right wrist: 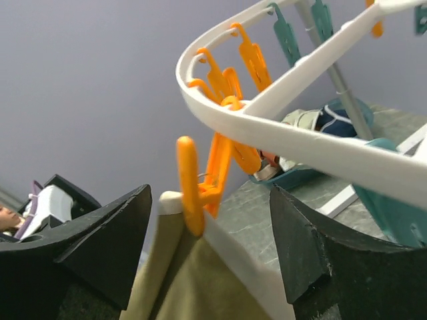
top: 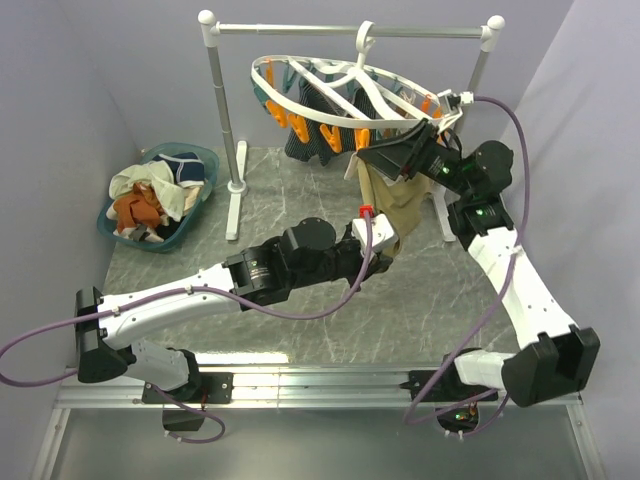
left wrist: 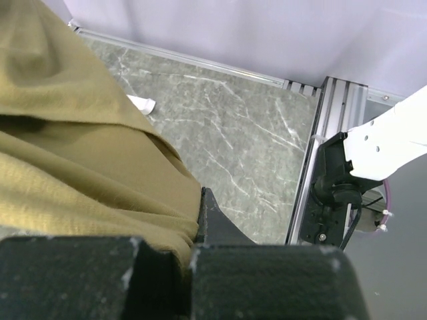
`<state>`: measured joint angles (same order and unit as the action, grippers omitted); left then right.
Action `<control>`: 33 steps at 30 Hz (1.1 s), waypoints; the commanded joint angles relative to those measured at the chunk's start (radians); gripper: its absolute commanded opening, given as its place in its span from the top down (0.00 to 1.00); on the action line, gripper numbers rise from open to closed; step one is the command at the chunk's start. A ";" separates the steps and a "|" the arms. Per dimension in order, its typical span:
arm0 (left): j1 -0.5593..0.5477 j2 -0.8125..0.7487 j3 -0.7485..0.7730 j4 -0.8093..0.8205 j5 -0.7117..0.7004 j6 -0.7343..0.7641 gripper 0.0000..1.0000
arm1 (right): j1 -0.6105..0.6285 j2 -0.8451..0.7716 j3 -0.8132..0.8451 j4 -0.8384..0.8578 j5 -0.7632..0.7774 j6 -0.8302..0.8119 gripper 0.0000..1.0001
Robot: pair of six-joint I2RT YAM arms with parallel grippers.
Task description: Remove the underwear clipped to the hanger
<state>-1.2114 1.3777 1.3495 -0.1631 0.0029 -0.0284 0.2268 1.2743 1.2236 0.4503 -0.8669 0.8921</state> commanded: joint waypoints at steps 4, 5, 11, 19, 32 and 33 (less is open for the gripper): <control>-0.034 0.004 0.057 0.002 0.051 0.018 1.00 | 0.025 -0.053 -0.065 0.052 0.049 0.039 0.21; -0.036 0.006 0.059 0.002 0.051 0.018 1.00 | 0.031 -0.047 -0.081 0.112 0.045 0.065 0.21; -0.046 0.015 0.083 -0.004 0.046 0.053 1.00 | 0.060 -0.020 -0.027 -0.028 0.086 0.025 0.20; -0.056 0.027 0.083 -0.006 0.052 0.059 1.00 | 0.060 0.019 -0.090 0.278 0.089 0.209 0.19; -0.054 0.023 -0.022 0.030 0.009 0.056 1.00 | 0.060 0.142 -0.030 0.556 0.065 0.407 0.26; -0.054 0.024 -0.029 0.031 0.005 0.059 1.00 | 0.060 0.143 -0.029 0.557 0.059 0.409 0.27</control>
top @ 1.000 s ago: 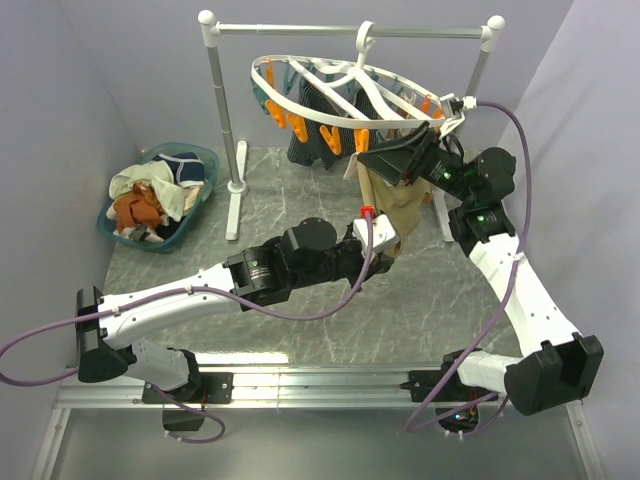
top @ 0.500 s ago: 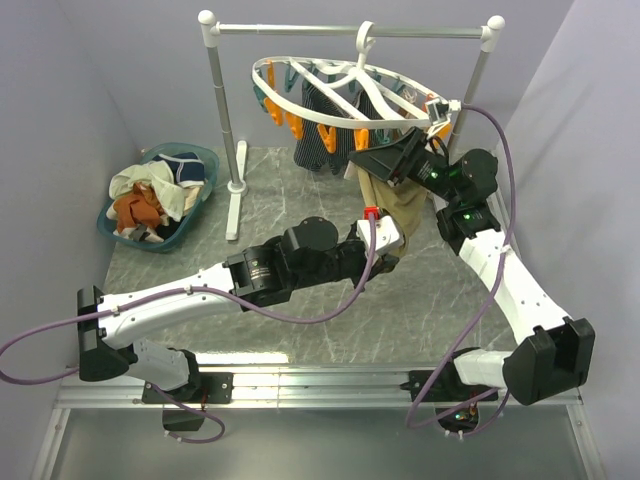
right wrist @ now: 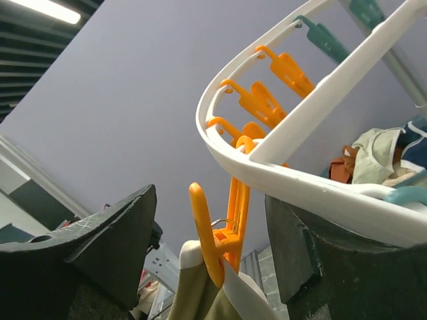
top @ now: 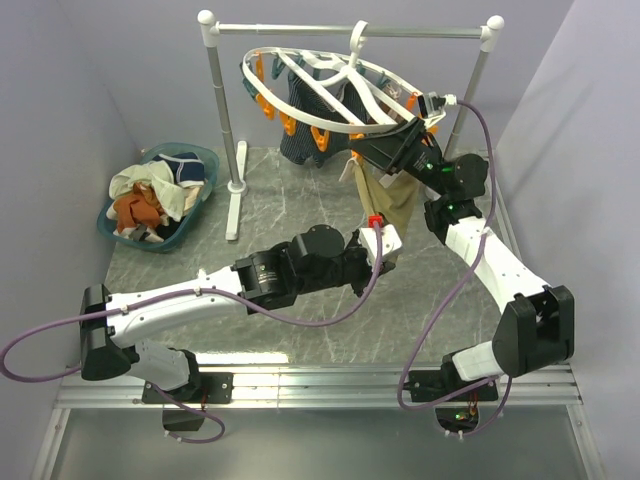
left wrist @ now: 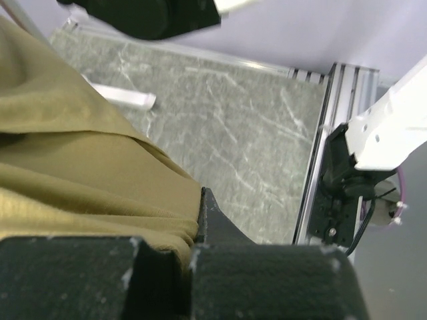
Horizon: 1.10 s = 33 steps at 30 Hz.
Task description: Remove the underwear clipped to the hanger
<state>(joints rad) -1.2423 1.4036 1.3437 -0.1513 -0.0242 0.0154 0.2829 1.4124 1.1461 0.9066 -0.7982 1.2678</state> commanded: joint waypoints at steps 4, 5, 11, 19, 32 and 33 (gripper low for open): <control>-0.019 -0.012 -0.073 0.038 0.027 0.023 1.00 | 0.001 0.003 0.050 0.098 -0.022 0.027 0.30; -0.013 -0.012 -0.081 0.036 0.027 0.023 1.00 | -0.001 0.003 0.052 0.100 -0.030 0.028 0.31; 0.018 -0.028 -0.120 0.039 0.027 0.024 1.00 | -0.002 0.013 0.072 0.095 -0.068 0.027 0.39; 0.096 -0.074 -0.173 0.033 0.029 0.028 1.00 | -0.013 0.017 0.076 0.092 -0.101 0.027 0.58; 0.124 -0.071 -0.187 0.027 0.027 0.023 1.00 | -0.013 0.030 0.132 0.016 -0.113 -0.014 0.46; 0.126 -0.077 -0.189 0.027 0.027 0.020 1.00 | -0.013 0.026 0.136 -0.003 -0.110 -0.025 0.41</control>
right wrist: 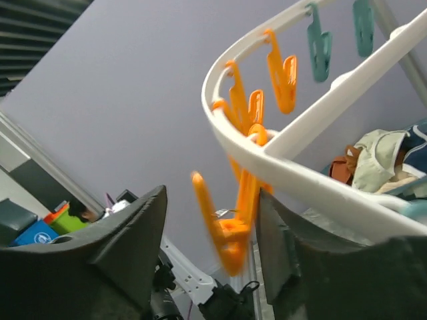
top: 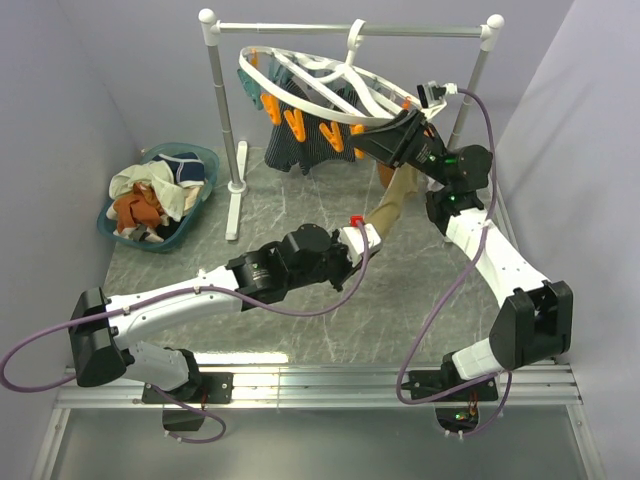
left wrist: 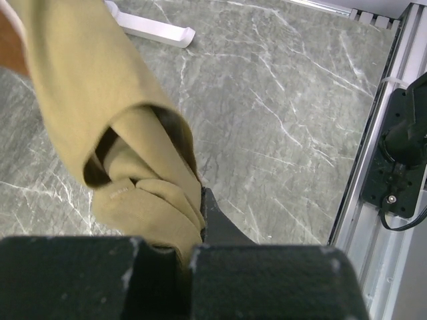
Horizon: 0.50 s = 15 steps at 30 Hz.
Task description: Remove the underwear clipped to the hanger
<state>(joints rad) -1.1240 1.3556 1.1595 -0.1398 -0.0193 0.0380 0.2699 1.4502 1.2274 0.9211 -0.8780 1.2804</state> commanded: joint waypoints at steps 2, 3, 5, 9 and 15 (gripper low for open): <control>0.013 -0.035 -0.004 0.016 0.022 -0.007 0.99 | 0.000 -0.025 0.069 -0.129 -0.024 -0.102 0.32; 0.016 -0.041 -0.004 0.016 0.022 -0.009 1.00 | 0.000 -0.033 0.089 -0.186 -0.021 -0.137 0.30; 0.020 -0.049 -0.004 0.012 0.022 -0.013 1.00 | -0.001 -0.066 0.109 -0.397 0.020 -0.272 0.28; 0.024 -0.062 -0.003 0.011 -0.008 -0.013 1.00 | 0.000 -0.129 0.153 -0.723 0.117 -0.508 0.27; 0.027 -0.069 0.009 0.002 -0.005 -0.021 1.00 | 0.000 -0.235 0.118 -0.988 0.201 -0.714 0.26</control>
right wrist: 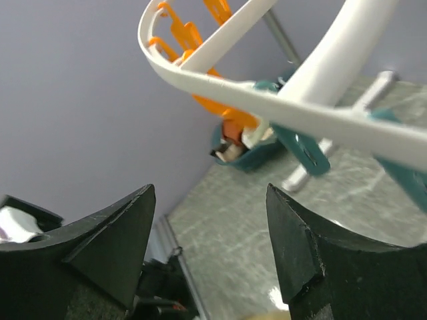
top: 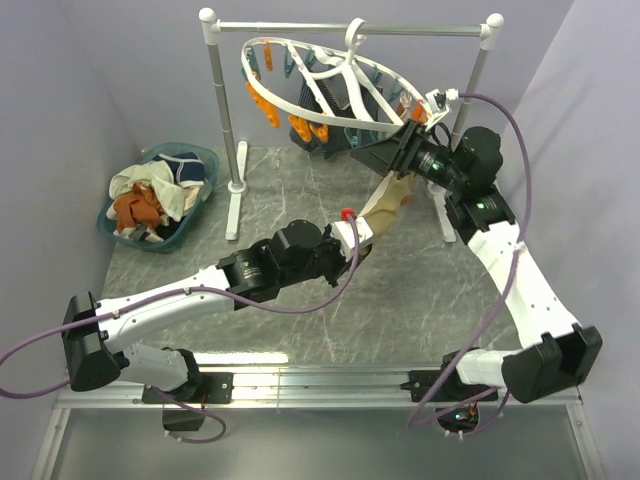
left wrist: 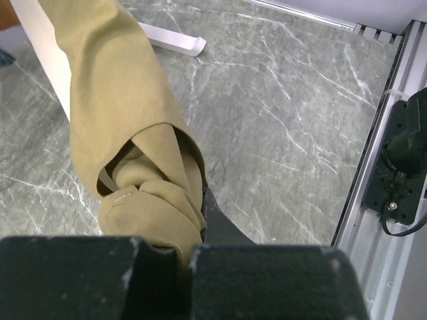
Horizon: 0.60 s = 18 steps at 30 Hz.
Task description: Remove the underwear clipped to the hanger
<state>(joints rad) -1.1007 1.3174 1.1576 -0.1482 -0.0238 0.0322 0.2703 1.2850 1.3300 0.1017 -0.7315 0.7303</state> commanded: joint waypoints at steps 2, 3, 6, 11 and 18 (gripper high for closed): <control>0.002 -0.027 0.008 0.007 0.004 -0.023 1.00 | 0.000 -0.124 -0.017 -0.200 0.069 -0.219 0.25; 0.004 -0.021 0.007 0.003 0.008 -0.025 1.00 | -0.002 -0.145 -0.046 -0.212 0.089 -0.235 0.25; 0.004 -0.020 -0.009 -0.007 0.012 -0.063 1.00 | -0.002 -0.234 -0.118 -0.255 0.220 -0.299 0.25; 0.004 -0.055 -0.032 -0.008 -0.018 -0.101 1.00 | -0.011 -0.384 -0.228 -0.260 0.429 -0.387 0.25; 0.005 -0.152 -0.019 -0.042 -0.044 -0.132 1.00 | -0.104 -0.461 -0.336 -0.217 0.456 -0.431 0.23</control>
<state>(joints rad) -1.0992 1.2343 1.1210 -0.2066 -0.0463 -0.0689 0.2031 0.8383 1.0203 -0.1486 -0.3031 0.3454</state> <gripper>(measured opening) 0.013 0.767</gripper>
